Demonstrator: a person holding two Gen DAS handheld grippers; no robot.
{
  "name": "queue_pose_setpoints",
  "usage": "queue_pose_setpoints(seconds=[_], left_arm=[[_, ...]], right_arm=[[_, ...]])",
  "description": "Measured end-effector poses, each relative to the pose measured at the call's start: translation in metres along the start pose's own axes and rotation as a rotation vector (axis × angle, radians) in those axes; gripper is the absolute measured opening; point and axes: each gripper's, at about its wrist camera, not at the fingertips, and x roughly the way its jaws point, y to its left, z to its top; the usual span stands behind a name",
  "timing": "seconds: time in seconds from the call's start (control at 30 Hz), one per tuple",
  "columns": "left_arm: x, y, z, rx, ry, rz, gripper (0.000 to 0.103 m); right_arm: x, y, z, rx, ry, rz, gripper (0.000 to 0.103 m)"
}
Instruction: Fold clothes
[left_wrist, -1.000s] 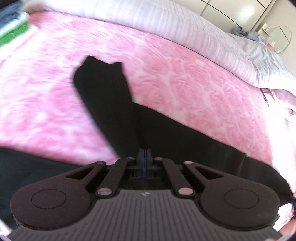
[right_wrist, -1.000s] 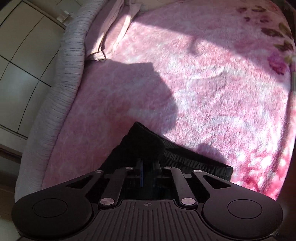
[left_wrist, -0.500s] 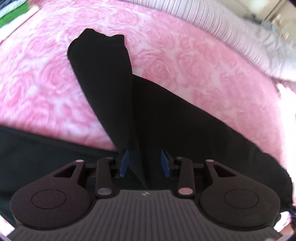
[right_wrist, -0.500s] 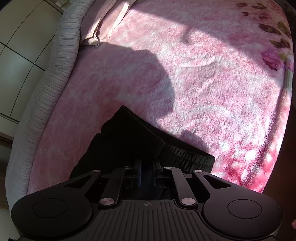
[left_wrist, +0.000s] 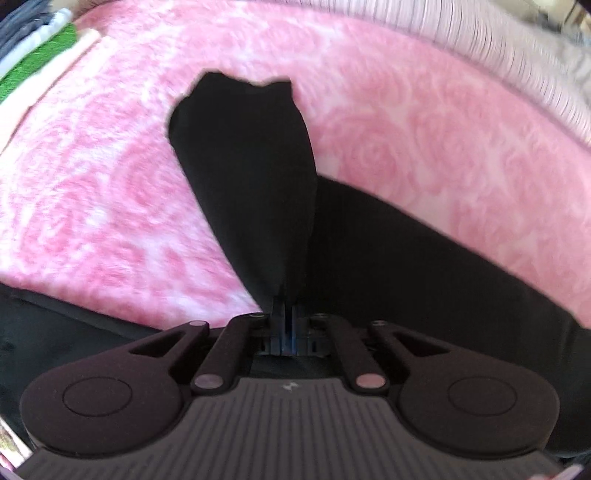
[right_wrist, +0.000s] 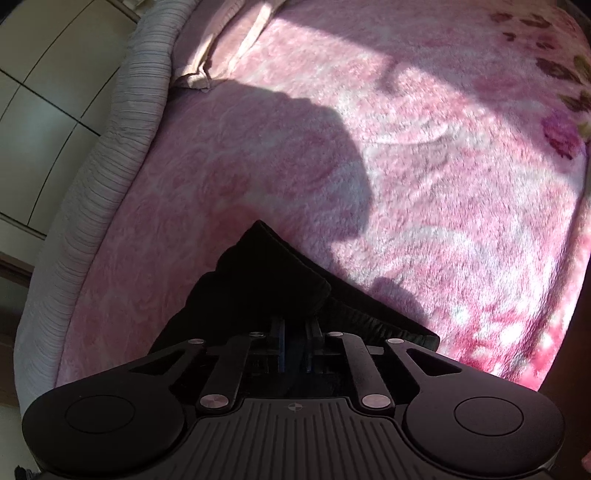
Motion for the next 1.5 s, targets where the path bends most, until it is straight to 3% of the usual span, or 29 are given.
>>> queue_pose_setpoints(seconds=[0.17, 0.37, 0.77, 0.9, 1.03, 1.13, 1.2, 1.3, 1.5], left_arm=[[-0.062, 0.019, -0.025, 0.011, -0.067, -0.006, 0.001], [-0.079, 0.030, -0.081, 0.056, -0.040, 0.075, 0.001], [-0.078, 0.028, -0.129, 0.085, -0.024, 0.118, 0.001], [-0.065, 0.026, -0.143, 0.139, -0.014, 0.145, 0.001], [-0.041, 0.029, -0.150, 0.111, 0.013, 0.140, 0.001], [-0.043, 0.027, -0.149, 0.091, 0.010, 0.143, 0.004], [-0.054, 0.028, -0.149, 0.072, 0.004, 0.136, 0.008], [-0.074, 0.031, -0.150, 0.037, -0.013, 0.120, 0.008], [-0.090, 0.034, -0.146, 0.094, -0.111, 0.133, 0.009]], right_arm=[[-0.022, 0.002, -0.002, -0.029, 0.012, 0.020, 0.008], [-0.023, -0.028, -0.019, -0.017, 0.073, -0.050, 0.008], [-0.026, -0.032, -0.020, -0.111, 0.077, -0.107, 0.007], [-0.020, -0.039, -0.029, -0.130, 0.086, -0.150, 0.007], [-0.005, -0.045, -0.034, -0.126, 0.119, -0.199, 0.009], [-0.007, -0.027, -0.031, -0.173, 0.120, -0.277, 0.020], [-0.016, -0.011, -0.031, -0.216, 0.082, -0.338, 0.037], [-0.030, 0.012, -0.032, -0.280, 0.025, -0.429, 0.038], [-0.010, 0.046, -0.050, -0.399, -0.003, -0.430, 0.037]])
